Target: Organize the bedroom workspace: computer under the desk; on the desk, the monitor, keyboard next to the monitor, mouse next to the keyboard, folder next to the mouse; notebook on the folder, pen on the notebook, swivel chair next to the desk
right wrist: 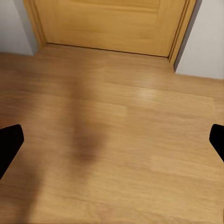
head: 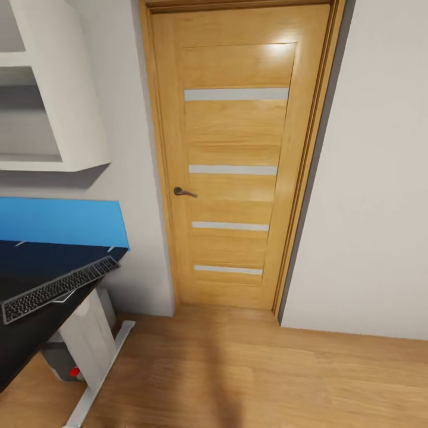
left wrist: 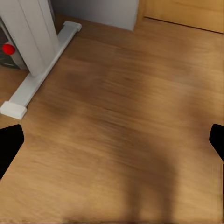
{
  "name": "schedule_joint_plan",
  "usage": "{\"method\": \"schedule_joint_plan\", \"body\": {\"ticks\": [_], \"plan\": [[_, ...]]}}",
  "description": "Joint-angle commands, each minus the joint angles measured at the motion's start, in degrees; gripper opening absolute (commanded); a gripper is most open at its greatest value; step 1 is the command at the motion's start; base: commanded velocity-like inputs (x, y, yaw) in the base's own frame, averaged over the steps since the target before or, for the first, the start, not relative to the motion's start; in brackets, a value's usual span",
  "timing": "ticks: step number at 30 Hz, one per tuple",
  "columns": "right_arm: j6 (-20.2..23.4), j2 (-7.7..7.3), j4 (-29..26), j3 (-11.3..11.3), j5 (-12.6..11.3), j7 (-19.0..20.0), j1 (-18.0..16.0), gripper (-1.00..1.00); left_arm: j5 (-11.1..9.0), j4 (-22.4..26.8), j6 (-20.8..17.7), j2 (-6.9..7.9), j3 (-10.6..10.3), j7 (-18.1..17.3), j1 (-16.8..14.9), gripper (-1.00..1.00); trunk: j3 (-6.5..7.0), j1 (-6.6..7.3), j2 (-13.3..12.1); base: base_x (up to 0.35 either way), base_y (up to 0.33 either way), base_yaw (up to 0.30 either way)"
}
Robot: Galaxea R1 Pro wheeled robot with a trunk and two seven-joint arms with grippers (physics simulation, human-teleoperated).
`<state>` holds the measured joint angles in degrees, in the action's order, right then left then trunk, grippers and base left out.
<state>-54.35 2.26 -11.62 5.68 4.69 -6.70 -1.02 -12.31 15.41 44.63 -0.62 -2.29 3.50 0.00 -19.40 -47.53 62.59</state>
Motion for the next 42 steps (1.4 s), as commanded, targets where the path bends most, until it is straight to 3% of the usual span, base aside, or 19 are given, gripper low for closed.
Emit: {"method": "schedule_joint_plan", "body": {"ticks": [1,11,22,32,42], "plan": [[-0.1,0.00,0.0,0.2,0.5,-0.6,0.0,1.00,-0.1,0.1,0.1,0.01,-0.3,0.4,0.0,1.00,-0.06,0.00,0.0,-0.018,-0.341,0.289],[-4.7,0.02,0.2,0.3,0.5,-0.6,0.0,1.00,-0.1,0.1,0.1,0.01,-0.3,0.4,0.0,1.00,-0.06,0.00,0.0,-0.005,-0.345,0.289],[-5.7,-0.19,-1.4,0.0,0.5,-1.1,0.0,1.00,-0.1,0.1,0.2,0.01,-0.3,0.4,0.0,1.00,-0.06,0.00,0.0,0.000,-0.262,0.290],[-5.7,-0.16,-4.9,0.0,0.5,-11.7,0.0,1.00,-0.1,0.1,0.3,0.01,-0.3,0.4,0.0,1.00,-0.06,0.00,0.0,0.000,-0.015,0.291],[-5.7,-0.20,-5.9,-0.1,0.5,-14.2,0.1,1.00,-0.1,0.1,0.4,0.01,-0.3,0.3,0.0,1.00,-0.06,0.00,0.0,0.000,0.000,0.291]]}}
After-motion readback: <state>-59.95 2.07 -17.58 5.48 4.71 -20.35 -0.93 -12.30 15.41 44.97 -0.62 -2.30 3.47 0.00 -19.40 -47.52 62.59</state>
